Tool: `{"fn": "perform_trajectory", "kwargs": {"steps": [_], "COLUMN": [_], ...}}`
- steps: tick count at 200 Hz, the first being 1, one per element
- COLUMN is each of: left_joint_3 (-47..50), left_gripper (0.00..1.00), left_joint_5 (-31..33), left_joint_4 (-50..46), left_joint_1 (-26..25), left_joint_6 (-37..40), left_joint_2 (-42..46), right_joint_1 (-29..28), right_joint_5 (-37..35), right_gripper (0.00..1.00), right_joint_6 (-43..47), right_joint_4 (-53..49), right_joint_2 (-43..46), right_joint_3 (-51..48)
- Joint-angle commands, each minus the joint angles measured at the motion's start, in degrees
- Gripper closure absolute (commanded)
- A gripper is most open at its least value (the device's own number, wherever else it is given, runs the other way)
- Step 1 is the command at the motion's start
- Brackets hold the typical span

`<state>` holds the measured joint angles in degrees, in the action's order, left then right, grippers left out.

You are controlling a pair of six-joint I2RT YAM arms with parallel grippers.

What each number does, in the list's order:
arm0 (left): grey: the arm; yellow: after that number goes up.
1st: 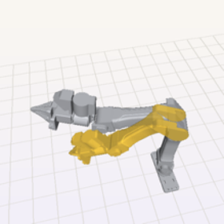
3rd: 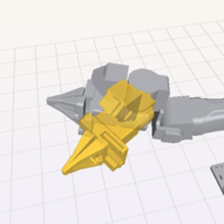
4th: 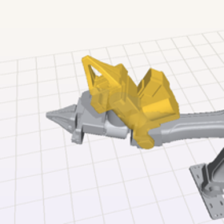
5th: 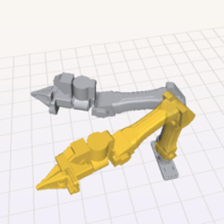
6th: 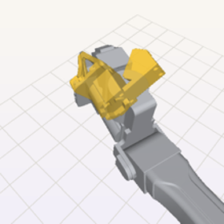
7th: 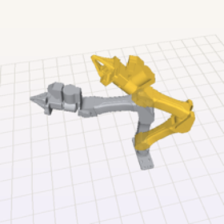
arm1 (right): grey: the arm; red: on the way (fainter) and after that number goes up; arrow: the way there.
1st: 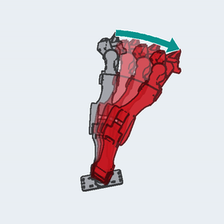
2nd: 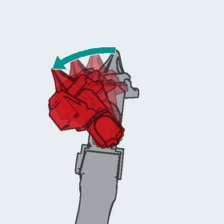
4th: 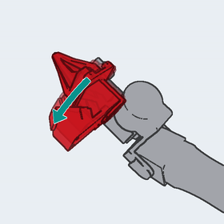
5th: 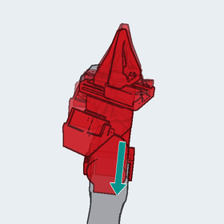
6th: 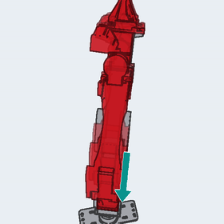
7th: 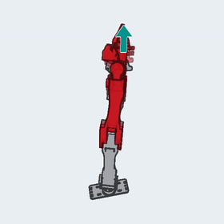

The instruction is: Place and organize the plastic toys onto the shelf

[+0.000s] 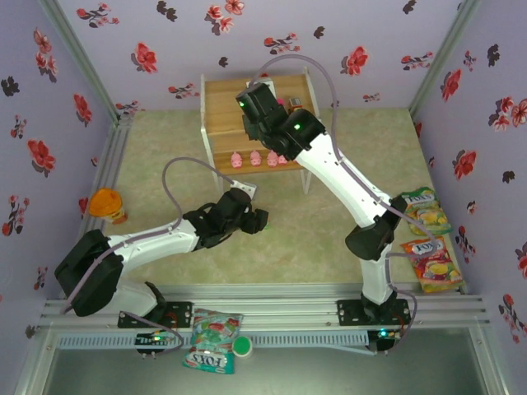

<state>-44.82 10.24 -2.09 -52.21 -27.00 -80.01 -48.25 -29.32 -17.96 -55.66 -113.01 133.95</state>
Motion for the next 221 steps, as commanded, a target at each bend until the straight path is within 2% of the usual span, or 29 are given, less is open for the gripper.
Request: {"fn": "perform_trajectory", "kwargs": {"steps": [1, 33, 61, 175, 200, 221], "left_joint_3": [0.3, 0.4, 0.3, 0.4, 0.8, 1.4], "left_gripper": [0.32, 0.32, 0.32, 0.32, 0.31, 0.3], "left_joint_5": [-0.2, 0.0, 0.0, 0.7, 1.5, 3.2], "left_joint_4": [0.6, 0.6, 0.6, 0.8, 1.1, 1.3], "left_joint_1": [0.3, 0.3, 0.3, 0.3, 0.3, 0.2], "left_joint_6": [1.0, 1.0, 0.9, 0.5, 0.1, 0.3], "left_joint_2": [0.6, 0.6, 0.6, 0.1, 0.4, 1.4], "right_joint_1": [0.4, 0.2, -0.2, -2.2, -3.1, -4.9], "right_joint_5": [0.4, 0.7, 0.3, -4.2, -5.7, -7.4], "right_gripper": [0.6, 0.6, 0.55, 0.55, 0.55, 0.55], "right_joint_6": [0.9, 0.8, 1.5, 4.0, 4.2, 4.2], "right_joint_4": [-0.9, -0.8, -0.8, -1.8, -1.6, 0.8], "right_joint_2": [0.1, 0.8, 1.4, 5.6, 8.5, 13.0], "right_joint_3": [1.7, 2.2, 2.8, 5.2, 3.0, -3.6]}}
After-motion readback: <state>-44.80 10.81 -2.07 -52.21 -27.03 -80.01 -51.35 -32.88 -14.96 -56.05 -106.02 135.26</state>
